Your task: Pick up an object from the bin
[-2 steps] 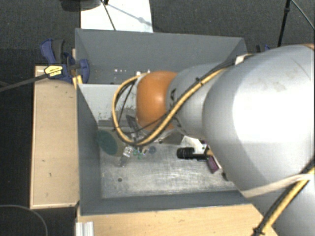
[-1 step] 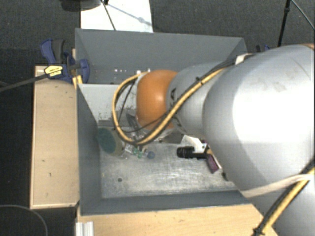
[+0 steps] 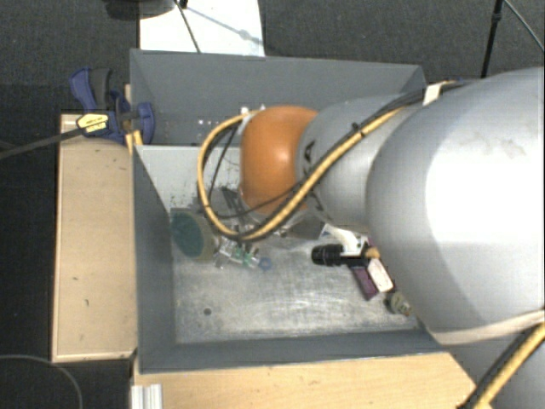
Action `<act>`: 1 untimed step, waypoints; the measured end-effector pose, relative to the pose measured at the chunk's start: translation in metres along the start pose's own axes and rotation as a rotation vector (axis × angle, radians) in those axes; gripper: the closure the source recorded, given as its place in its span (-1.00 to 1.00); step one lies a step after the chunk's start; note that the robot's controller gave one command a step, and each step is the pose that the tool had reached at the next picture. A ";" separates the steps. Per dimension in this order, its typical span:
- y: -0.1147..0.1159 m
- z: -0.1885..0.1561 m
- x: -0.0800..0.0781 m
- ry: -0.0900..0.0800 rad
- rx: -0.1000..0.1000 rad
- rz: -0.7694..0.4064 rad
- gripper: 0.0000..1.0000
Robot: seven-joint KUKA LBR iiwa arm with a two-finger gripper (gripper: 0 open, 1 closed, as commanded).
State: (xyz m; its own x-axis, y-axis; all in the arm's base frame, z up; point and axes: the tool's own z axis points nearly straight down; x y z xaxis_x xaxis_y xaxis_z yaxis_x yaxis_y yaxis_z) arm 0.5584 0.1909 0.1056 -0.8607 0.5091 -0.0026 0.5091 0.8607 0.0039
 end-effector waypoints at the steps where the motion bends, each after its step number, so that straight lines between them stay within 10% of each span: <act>1: 0.001 -0.033 -0.001 0.000 0.000 -0.002 1.00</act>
Offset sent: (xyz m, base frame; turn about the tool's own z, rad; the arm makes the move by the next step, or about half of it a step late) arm 0.0000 0.0000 0.0307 0.0000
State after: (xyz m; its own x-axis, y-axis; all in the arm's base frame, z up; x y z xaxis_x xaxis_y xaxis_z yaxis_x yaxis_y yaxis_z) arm 0.5593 0.1909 0.1383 -0.8620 0.5070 -0.0025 0.5070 0.8620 0.0038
